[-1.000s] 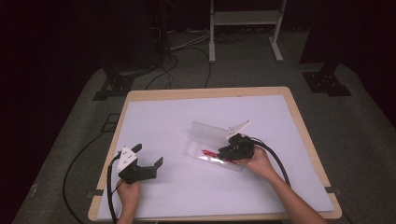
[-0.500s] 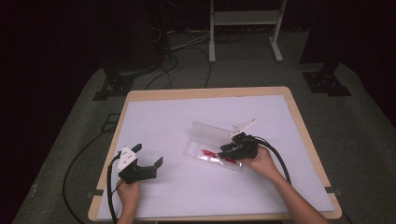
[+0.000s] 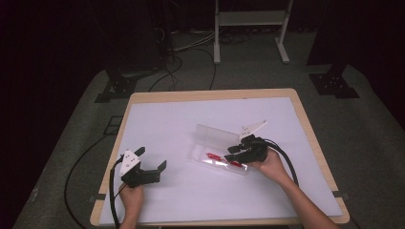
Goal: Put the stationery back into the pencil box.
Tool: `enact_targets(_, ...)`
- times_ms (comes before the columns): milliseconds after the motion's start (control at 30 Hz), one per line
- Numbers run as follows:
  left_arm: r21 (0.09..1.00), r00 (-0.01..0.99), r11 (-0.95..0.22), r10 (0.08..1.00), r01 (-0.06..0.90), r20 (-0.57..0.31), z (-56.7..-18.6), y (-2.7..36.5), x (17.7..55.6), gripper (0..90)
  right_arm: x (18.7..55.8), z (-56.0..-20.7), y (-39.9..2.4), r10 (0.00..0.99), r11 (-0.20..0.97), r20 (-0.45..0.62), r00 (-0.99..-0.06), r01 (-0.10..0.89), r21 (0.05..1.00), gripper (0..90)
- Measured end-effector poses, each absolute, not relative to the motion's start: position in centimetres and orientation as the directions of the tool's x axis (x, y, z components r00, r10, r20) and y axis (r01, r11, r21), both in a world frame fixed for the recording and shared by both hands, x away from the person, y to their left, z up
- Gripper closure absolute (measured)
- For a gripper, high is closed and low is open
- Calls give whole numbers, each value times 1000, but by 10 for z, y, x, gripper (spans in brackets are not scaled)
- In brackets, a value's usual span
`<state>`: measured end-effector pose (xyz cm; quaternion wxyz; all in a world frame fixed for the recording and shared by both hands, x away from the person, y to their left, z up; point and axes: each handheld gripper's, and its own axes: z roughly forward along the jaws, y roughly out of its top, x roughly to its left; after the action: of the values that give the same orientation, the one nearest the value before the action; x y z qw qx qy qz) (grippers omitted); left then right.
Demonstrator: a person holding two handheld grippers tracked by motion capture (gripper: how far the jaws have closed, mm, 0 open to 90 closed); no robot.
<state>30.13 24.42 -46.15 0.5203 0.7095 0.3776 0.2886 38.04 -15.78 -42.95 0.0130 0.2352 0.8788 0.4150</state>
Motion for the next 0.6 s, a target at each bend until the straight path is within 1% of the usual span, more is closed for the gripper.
enact_targets(600,956,549,-174,835,235,17,-462,244,301,0,371,-424,-176,442,527,179,-879,416,741,559)
